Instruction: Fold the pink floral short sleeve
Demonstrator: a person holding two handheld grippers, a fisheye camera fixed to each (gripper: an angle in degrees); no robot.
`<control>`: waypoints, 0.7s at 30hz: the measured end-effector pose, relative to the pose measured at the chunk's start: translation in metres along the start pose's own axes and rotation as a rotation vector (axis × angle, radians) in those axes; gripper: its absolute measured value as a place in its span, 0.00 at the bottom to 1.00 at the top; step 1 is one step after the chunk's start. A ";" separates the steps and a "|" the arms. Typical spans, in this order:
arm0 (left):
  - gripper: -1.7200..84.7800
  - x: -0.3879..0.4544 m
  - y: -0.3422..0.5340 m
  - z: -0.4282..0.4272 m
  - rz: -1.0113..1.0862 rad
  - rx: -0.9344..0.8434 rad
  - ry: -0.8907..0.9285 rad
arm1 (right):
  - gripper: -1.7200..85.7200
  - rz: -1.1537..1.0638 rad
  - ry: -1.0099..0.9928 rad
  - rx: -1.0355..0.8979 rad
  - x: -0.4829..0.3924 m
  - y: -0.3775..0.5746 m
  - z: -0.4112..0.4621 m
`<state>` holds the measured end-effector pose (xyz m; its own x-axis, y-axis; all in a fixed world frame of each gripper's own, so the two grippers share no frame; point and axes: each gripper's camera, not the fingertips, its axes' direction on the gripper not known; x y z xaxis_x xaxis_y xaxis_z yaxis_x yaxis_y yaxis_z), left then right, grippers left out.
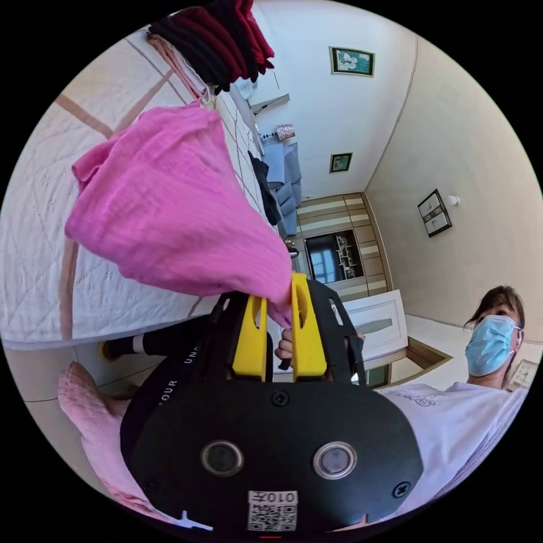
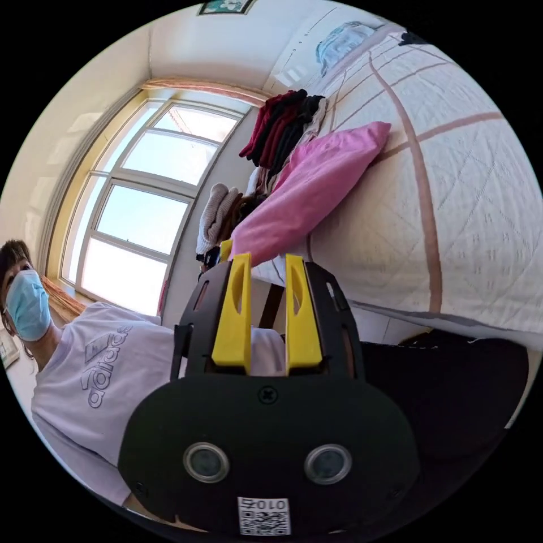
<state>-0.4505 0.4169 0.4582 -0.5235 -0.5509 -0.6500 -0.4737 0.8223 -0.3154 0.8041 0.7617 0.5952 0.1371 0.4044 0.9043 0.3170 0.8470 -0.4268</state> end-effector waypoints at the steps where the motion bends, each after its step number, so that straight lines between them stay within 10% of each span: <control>1: 0.14 0.000 -0.001 -0.005 -0.005 0.001 0.011 | 0.16 0.028 -0.004 0.029 0.010 -0.003 -0.006; 21: 0.13 0.001 -0.017 -0.090 -0.035 -0.078 0.192 | 0.17 0.144 -0.132 0.020 0.067 -0.073 0.023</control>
<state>-0.5069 0.3897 0.5253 -0.6276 -0.6021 -0.4936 -0.5434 0.7928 -0.2762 0.7682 0.7347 0.6872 0.0546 0.5622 0.8252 0.2837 0.7837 -0.5526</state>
